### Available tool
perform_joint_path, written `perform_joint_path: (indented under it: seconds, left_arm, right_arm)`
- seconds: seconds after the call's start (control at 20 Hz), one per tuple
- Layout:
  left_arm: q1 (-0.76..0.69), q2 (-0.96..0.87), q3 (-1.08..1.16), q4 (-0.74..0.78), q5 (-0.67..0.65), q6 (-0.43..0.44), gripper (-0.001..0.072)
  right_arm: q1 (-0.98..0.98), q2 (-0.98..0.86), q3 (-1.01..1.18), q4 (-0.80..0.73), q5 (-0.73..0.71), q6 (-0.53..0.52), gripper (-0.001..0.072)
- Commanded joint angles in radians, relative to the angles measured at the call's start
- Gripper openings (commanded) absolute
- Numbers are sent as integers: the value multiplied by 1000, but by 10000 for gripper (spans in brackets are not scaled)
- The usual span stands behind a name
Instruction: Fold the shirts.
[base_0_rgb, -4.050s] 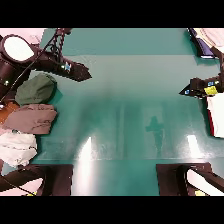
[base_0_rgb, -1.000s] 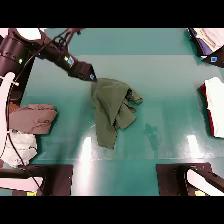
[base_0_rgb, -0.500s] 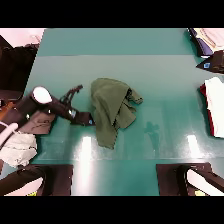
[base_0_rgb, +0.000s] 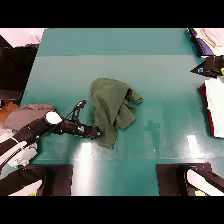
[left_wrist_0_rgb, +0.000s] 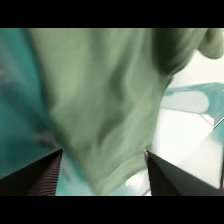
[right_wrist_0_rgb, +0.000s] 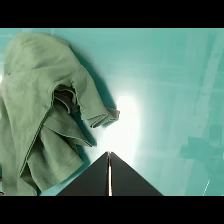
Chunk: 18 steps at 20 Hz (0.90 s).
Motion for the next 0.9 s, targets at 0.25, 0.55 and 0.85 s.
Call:
perform_joint_path:
  seconds: [0.25,0.55,0.85]
  left_arm:
    - [-32,6,7,7,56,-24,24]
    - [158,6,272,143,-267,-24,24]
    - [231,6,494,288,-393,-24,25]
  right_arm:
    - [1,-3,-4,0,-26,-4,21]
    - [112,-185,-4,6,9,-61,475]
    - [291,-505,-4,8,-114,-95,478]
